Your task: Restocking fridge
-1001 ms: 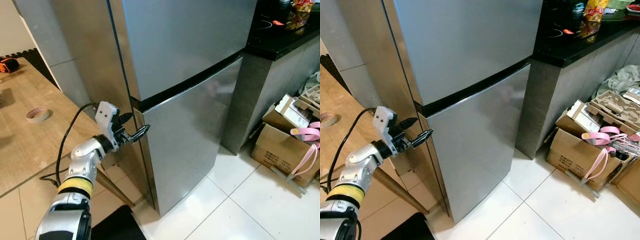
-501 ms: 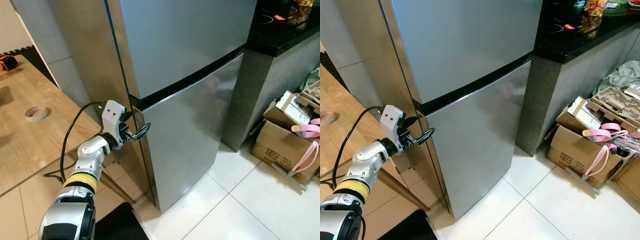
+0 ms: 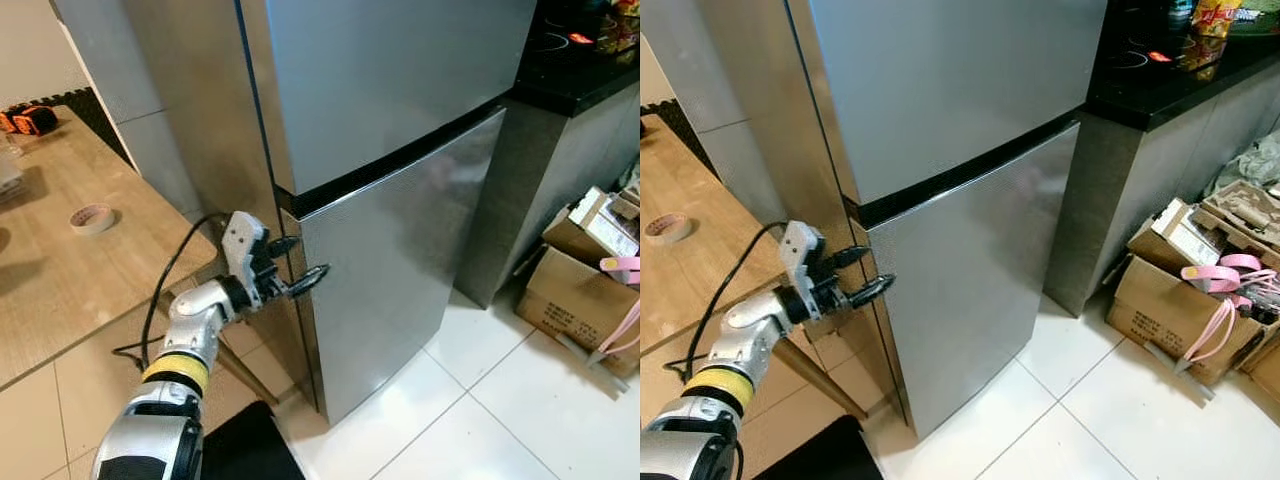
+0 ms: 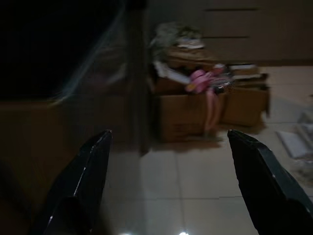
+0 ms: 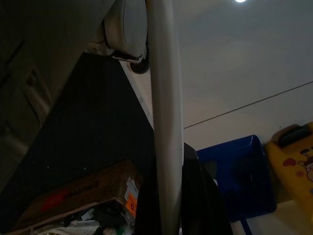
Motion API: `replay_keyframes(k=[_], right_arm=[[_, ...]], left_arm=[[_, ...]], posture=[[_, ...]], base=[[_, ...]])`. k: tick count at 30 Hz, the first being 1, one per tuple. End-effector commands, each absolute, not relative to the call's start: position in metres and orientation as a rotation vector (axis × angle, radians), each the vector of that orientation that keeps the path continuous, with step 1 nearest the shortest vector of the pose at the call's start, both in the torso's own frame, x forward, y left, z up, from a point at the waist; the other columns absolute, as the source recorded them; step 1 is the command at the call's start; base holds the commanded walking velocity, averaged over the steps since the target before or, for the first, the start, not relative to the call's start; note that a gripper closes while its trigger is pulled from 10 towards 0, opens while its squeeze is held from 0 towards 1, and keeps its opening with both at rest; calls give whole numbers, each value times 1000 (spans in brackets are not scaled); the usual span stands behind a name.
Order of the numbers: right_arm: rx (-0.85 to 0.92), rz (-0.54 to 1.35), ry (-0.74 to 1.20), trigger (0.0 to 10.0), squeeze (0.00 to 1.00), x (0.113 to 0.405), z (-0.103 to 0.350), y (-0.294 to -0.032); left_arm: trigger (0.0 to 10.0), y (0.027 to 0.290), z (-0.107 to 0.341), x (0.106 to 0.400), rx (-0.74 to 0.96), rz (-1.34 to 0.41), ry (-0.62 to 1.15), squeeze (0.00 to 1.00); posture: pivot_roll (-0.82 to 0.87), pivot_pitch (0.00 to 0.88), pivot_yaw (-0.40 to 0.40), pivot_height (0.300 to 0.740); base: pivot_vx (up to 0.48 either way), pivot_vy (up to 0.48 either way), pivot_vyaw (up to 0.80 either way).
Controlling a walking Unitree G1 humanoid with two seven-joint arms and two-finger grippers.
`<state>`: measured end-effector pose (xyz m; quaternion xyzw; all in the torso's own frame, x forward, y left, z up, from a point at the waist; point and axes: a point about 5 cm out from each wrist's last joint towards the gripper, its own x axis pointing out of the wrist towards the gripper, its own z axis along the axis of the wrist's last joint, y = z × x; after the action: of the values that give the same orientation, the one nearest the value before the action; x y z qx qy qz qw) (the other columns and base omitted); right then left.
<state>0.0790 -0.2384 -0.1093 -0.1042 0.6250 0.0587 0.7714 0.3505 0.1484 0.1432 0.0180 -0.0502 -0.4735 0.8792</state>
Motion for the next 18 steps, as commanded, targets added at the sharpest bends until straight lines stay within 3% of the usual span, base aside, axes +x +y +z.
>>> replay_keyframes(k=[1,3,9,18], right_arm=[[-215,118,1352,10000,0,78,-109,-239],[-215,118,1352,10000,0,78,-109,-239],[-222,121,1350,10000,0,79,-109,-240],[-231,115,1357,10000,0,77,-108,-245]], left_arm=[[10000,148,144,353,68,-964,-112,0],[10000,148,144,353,68,-964,-112,0],[10000,171,152,365,155,-716,-110,0],[10000,168,142,352,133,-915,-55,0]], posture=[[-115,59,52,740],[-115,59,52,740],[-117,63,46,740],[-123,64,45,740]], base=[[0,0,0],[0,0,0],[0,0,0],[0,0,0]])
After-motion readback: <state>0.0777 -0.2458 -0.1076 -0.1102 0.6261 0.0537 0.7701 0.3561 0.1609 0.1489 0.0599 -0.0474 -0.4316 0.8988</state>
